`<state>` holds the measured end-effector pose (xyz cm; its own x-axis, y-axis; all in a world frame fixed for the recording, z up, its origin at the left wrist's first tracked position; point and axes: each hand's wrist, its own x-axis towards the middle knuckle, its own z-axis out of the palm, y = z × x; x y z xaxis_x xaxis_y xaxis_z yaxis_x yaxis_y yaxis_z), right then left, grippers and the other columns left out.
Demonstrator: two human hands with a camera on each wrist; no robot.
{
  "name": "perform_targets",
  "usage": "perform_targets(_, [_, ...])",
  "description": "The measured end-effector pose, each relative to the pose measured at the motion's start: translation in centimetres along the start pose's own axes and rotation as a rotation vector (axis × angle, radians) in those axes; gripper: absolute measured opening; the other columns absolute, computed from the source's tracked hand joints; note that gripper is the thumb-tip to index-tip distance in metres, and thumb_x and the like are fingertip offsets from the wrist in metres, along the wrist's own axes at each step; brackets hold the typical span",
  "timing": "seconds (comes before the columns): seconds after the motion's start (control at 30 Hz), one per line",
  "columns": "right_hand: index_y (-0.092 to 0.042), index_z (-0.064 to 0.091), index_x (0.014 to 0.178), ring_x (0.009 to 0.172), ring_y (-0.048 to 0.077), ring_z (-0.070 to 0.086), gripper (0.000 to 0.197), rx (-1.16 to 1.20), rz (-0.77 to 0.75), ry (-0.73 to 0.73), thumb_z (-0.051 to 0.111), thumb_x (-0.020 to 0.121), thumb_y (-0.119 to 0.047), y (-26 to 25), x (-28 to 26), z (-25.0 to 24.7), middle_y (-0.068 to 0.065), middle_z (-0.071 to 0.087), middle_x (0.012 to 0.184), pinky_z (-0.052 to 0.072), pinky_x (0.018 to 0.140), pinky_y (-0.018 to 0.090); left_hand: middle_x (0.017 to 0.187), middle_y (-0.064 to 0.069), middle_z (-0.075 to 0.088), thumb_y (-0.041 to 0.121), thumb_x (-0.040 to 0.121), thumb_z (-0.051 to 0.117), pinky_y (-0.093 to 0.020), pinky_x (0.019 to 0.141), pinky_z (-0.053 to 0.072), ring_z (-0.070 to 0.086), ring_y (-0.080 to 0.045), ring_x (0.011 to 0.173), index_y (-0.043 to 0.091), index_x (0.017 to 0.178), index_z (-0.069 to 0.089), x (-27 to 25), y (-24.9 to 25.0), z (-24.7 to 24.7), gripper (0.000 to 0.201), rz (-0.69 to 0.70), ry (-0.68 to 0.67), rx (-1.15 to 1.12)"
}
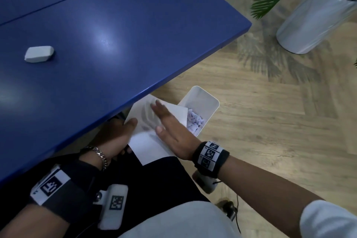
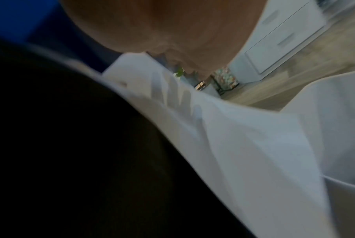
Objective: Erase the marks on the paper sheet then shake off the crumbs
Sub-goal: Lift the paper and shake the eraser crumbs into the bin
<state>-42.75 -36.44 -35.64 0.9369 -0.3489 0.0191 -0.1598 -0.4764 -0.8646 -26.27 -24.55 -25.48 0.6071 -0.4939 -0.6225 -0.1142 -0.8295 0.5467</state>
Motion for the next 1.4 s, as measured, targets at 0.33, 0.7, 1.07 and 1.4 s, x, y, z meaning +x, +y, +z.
perform_targets(0.33, [-0.017,0.044,0.157,0.141,0.017,0.051,0.059,-0.307,0.482,0.221,0.060,0.103,-0.034,5.6,-0.9,-8.1,0.010,0.040,0.165,0.037,0.119,0.039,0.049,-0.010,0.050,0.041,0.107,0.053,-0.024,0.047,0.030,0.043,-0.023,0.041,0.015,0.066,0.054,-0.7,-1.4,-1.4,0.048,0.051,-0.068,-0.154])
perform_targets(0.7, [-0.022,0.073,0.082,0.062,0.003,0.058,0.014,-0.042,0.427,-0.325,0.078,0.095,-0.023,-1.3,2.3,-14.6,-0.015,0.066,0.069,0.045,0.069,0.022,0.113,-0.024,0.075,0.059,0.093,0.069,-0.058,0.095,0.055,0.068,-0.052,0.104,0.005,0.117,0.070,-3.5,-0.2,-2.8,0.059,0.260,-0.358,-0.187])
perform_targets(1.07, [-0.003,0.078,0.107,0.082,0.026,0.073,0.017,0.099,0.586,-0.042,0.067,0.102,-0.015,-6.9,-6.5,-22.2,0.018,0.081,0.100,0.057,0.077,0.038,0.119,-0.009,0.077,0.042,0.078,0.088,-0.058,0.112,0.047,0.070,-0.032,0.118,0.018,0.124,0.074,-7.7,0.6,-2.9,0.053,0.425,-0.651,-0.167])
perform_targets(1.4, [-0.004,0.077,0.117,0.098,0.039,0.077,0.021,0.169,0.607,0.077,0.063,0.103,-0.009,-14.2,-14.1,-23.2,0.020,0.080,0.111,0.063,0.084,0.043,0.106,0.009,0.079,0.078,0.082,0.069,-0.031,0.095,0.059,0.075,-0.011,0.098,0.033,0.111,0.075,-13.2,2.2,0.9,0.054,0.575,-0.631,0.126])
